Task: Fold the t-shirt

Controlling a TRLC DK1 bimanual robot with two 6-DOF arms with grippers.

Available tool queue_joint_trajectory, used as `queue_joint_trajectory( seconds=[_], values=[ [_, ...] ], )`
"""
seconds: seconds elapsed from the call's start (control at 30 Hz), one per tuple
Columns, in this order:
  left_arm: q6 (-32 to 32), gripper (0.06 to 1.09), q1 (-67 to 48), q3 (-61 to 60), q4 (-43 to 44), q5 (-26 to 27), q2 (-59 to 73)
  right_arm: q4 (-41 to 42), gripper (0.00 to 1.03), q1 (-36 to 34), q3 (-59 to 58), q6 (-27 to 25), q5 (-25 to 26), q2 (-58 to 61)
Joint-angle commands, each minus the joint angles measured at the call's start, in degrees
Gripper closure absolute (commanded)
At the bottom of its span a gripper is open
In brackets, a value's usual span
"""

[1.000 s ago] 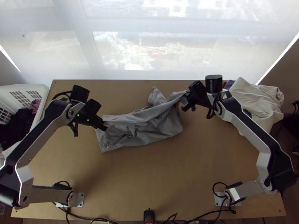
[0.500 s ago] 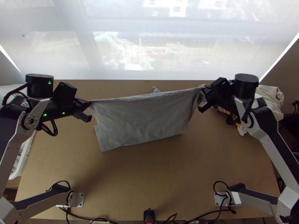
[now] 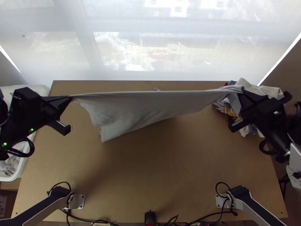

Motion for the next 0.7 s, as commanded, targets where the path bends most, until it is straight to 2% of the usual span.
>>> queue_joint_trajectory(
  seconds=[0.0, 0.17, 0.43, 0.57, 0.67],
  values=[
    [-1.51, 1.05, 0.13, 5.26, 2.55, -3.29, -3.43, -0.98, 1.0, 0.55, 5.94, -0.54, 1.96, -8.03],
    [-3.53, 1.05, 1.18, 12.47, 4.57, -5.13, -3.08, -3.08, 1.0, 0.55, 12.09, -1.42, 1.96, -9.26],
    [-6.26, 1.05, 6.46, 29.25, 4.22, -5.22, 0.96, -3.44, 1.0, 0.46, 20.09, -2.65, 0.73, -9.79],
    [-6.43, 1.05, 6.63, 32.07, 3.96, -5.13, 0.7, -3.44, 1.0, -0.33, 24.22, -2.91, -0.85, -9.61],
    [-6.34, 1.05, 6.63, 31.28, 1.41, -4.96, -0.01, -5.11, 1.0, -4.02, 25.71, -2.65, -4.72, -9.7]
  ],
)
